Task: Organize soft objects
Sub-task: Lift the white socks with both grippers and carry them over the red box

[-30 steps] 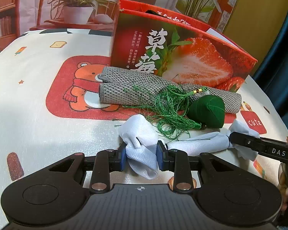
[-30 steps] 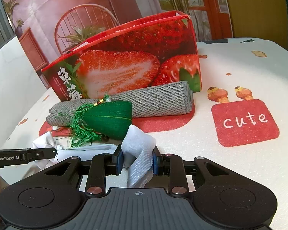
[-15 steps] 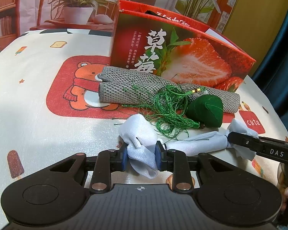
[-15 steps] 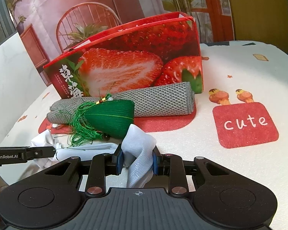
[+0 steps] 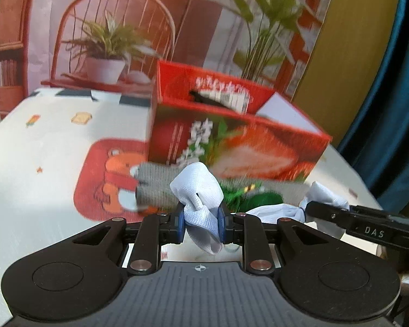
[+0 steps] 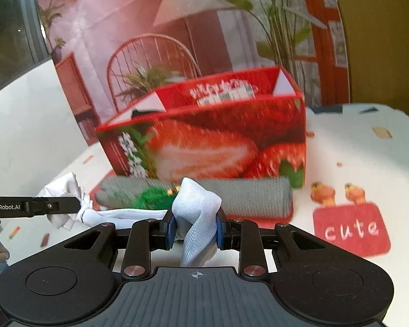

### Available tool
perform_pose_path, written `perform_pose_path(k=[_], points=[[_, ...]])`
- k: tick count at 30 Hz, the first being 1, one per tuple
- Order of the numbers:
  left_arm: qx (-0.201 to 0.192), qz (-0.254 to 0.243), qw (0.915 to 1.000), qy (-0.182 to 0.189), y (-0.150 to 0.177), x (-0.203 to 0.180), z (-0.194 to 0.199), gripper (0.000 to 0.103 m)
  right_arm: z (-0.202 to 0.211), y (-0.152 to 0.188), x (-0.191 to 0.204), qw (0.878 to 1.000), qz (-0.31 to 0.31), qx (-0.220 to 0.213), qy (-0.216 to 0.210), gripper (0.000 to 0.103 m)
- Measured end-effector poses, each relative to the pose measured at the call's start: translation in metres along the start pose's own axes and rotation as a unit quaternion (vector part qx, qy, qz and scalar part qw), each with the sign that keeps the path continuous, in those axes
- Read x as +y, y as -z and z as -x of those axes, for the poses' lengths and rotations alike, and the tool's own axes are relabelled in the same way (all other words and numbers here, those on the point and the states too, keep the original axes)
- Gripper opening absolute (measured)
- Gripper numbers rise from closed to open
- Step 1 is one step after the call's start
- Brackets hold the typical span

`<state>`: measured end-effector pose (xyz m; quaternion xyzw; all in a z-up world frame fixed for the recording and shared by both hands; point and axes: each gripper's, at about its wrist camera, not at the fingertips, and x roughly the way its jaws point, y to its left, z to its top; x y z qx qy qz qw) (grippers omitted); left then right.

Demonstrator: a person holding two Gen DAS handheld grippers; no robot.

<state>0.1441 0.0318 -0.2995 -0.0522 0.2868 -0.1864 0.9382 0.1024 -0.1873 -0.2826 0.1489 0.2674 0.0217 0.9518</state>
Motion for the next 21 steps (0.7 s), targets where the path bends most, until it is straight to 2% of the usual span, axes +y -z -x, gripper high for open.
perform_pose_path(k=[5, 12, 17, 21], points=[[-0.031, -0.004, 0.9995, 0.004, -0.024, -0.003, 0.012, 0.024, 0.006, -0.022, 0.006, 1.000, 0.009, -0.022, -0.013, 0.025], [-0.075, -0.016, 0.9970, 0.010, -0.070, -0.012, 0.016, 0.024, 0.009, -0.073, 0.013, 0.998, 0.024, -0.062, -0.018, 0.025], [-0.093, -0.033, 0.9951, 0.009, -0.105, -0.020, 0.003, 0.024, 0.002, -0.113, 0.011, 0.996, 0.030, -0.084, -0.007, 0.025], [-0.089, -0.049, 0.9948, 0.007, -0.127, -0.024, -0.019, 0.024, -0.019, -0.139, 0.005, 0.996, 0.037, -0.079, 0.012, 0.025]])
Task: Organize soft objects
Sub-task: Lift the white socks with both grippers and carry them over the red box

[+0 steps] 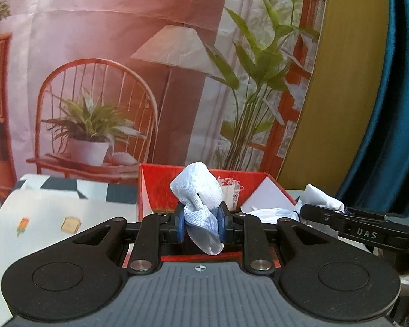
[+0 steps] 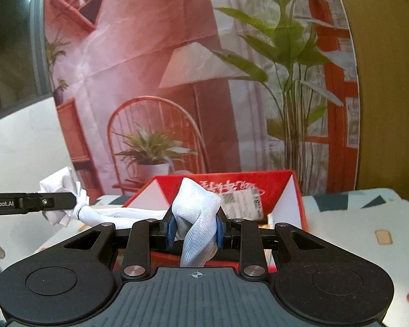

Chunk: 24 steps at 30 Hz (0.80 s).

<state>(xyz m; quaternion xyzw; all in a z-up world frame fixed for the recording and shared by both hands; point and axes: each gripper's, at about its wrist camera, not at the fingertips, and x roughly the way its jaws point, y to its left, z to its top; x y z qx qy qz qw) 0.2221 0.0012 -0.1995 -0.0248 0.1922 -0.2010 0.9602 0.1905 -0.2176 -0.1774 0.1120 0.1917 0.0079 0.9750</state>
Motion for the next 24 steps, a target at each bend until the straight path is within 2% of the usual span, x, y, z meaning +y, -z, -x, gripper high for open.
perform_pose_path(k=[4, 10, 14, 24], points=[[0.011, -0.022, 0.9997, -0.008, -0.013, 0.000, -0.030, 0.024, -0.032, -0.010, -0.006, 1.000, 0.009, 0.022, 0.018, 0.025], [0.045, -0.026, 0.9985, -0.016, -0.023, 0.009, -0.075, 0.024, -0.079, -0.020, -0.013, 0.997, 0.043, 0.049, 0.042, 0.025], [0.069, -0.031, 0.9970, -0.018, -0.024, 0.014, -0.101, 0.024, -0.108, -0.025, -0.026, 0.995, 0.037, 0.074, 0.055, 0.025], [0.108, -0.049, 0.9926, -0.028, -0.020, 0.021, -0.139, 0.025, -0.148, -0.026, -0.040, 0.989, 0.044, 0.127, 0.065, 0.026]])
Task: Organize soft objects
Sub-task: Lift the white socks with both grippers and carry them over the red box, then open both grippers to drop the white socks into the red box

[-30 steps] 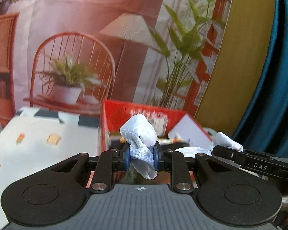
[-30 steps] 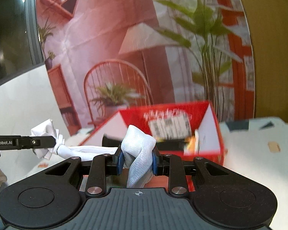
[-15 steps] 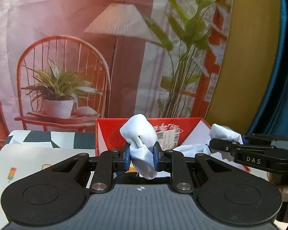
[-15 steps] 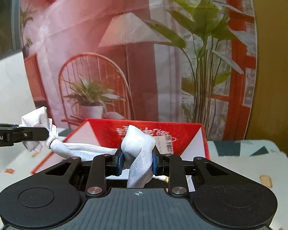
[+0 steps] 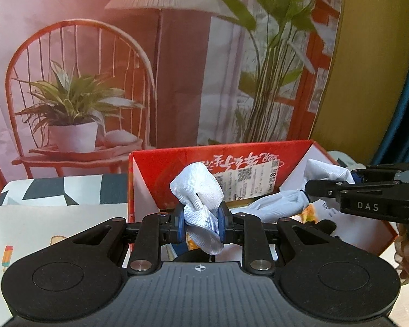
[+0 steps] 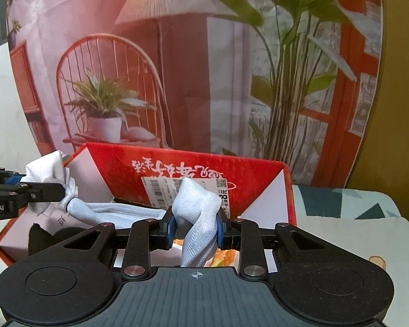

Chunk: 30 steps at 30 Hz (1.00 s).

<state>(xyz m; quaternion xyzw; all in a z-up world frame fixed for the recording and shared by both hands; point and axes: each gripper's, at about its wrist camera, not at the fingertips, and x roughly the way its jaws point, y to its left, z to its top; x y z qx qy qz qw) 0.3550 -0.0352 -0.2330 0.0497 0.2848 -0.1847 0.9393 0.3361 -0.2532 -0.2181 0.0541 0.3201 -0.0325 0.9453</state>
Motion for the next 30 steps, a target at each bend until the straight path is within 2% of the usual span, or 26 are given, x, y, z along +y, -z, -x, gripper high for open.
perform_pose_path(k=[4, 7, 10, 12, 14, 15, 18, 20, 22, 30], points=[[0.011, -0.003, 0.9999, -0.006, 0.001, 0.003, -0.007, 0.030, -0.008, -0.001, 0.002, 1.000, 0.003, 0.012, 0.001, 0.028], [0.012, -0.007, 0.9998, -0.011, 0.001, 0.004, -0.007, 0.036, -0.010, 0.000, 0.003, 1.000, 0.004, 0.017, 0.009, 0.035], [0.009, -0.008, 0.9998, -0.013, 0.000, 0.006, -0.002, 0.050, -0.007, 0.002, 0.003, 1.000, 0.005, 0.010, 0.018, 0.042], [0.004, -0.006, 0.9998, -0.016, -0.001, 0.006, 0.002, 0.064, -0.003, 0.002, 0.001, 1.000, 0.006, 0.002, 0.022, 0.048], [-0.002, -0.001, 0.9999, -0.015, -0.003, 0.007, 0.007, 0.074, 0.001, 0.001, 0.000, 1.000, 0.006, -0.005, 0.026, 0.068], [-0.005, 0.001, 0.9999, -0.014, -0.003, 0.007, 0.010, 0.082, 0.005, 0.001, 0.000, 1.000, 0.006, -0.012, 0.029, 0.071], [-0.016, 0.003, 0.9998, -0.013, -0.004, 0.006, 0.021, 0.094, 0.016, 0.000, 0.001, 0.999, 0.010, -0.028, 0.030, 0.088], [-0.020, 0.004, 0.9997, -0.012, -0.004, 0.005, 0.028, 0.096, 0.023, 0.000, 0.001, 0.999, 0.009, -0.037, 0.027, 0.098], [-0.024, 0.007, 0.9996, -0.011, -0.004, 0.004, 0.036, 0.098, 0.029, -0.001, 0.002, 0.999, 0.009, -0.042, 0.022, 0.102], [-0.033, 0.013, 0.9991, -0.021, 0.008, 0.001, 0.064, 0.101, 0.055, 0.007, 0.009, 0.998, 0.002, -0.060, 0.013, 0.103]])
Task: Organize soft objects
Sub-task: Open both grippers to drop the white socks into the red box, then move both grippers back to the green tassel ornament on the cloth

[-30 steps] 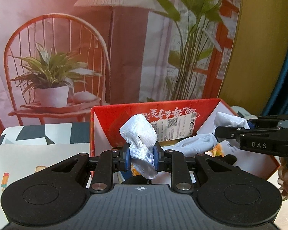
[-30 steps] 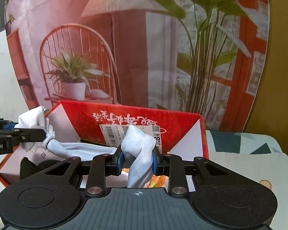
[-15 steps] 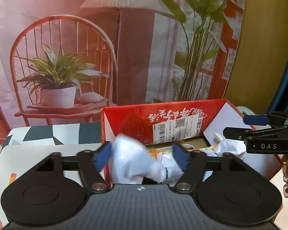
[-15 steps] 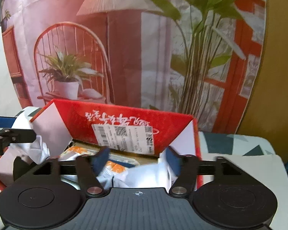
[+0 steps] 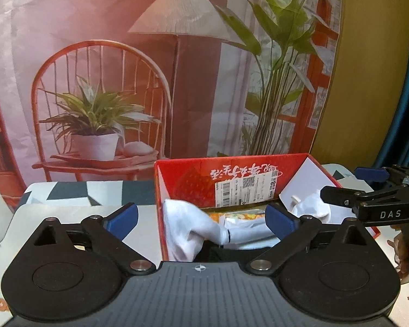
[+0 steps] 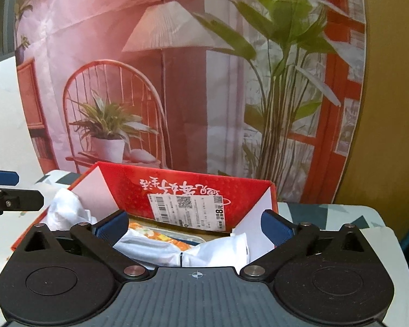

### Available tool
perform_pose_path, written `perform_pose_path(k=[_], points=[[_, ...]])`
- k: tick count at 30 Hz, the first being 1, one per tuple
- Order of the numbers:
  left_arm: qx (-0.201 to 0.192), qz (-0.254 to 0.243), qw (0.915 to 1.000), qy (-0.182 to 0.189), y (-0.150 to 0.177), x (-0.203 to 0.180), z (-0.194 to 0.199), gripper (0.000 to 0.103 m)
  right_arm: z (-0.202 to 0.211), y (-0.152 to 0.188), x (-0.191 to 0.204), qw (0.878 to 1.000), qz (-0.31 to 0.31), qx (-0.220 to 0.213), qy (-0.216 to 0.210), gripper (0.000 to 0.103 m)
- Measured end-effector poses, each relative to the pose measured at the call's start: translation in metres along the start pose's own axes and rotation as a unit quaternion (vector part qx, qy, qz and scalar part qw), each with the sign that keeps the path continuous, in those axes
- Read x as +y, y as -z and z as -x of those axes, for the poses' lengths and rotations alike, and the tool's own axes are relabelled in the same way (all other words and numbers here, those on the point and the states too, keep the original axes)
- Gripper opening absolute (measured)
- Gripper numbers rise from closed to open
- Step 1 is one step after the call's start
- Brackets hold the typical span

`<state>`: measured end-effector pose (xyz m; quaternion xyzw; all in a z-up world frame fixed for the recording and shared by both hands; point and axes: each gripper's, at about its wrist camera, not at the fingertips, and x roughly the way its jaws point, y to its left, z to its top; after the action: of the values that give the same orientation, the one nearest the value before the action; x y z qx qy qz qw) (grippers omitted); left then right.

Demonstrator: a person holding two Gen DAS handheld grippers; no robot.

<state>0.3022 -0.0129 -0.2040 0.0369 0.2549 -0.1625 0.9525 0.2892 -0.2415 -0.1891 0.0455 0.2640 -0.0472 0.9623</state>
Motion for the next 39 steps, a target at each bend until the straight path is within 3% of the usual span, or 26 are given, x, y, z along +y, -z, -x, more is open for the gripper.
perform_pose_path(k=[18, 31, 39], points=[[-0.008, 0.005, 0.9996, -0.028, 0.046, -0.005, 0.059, 0.101, 0.056, 0.037, 0.009, 0.999, -0.013, -0.049, -0.003, 0.103], [-0.002, 0.020, 0.9990, -0.041, 0.081, 0.000, 0.080, 0.103, 0.084, 0.071, 0.006, 0.997, -0.041, -0.056, -0.024, 0.103], [0.024, 0.040, 0.9983, -0.035, 0.115, 0.005, 0.078, 0.103, 0.090, 0.103, -0.002, 0.997, -0.057, -0.045, -0.027, 0.103]])
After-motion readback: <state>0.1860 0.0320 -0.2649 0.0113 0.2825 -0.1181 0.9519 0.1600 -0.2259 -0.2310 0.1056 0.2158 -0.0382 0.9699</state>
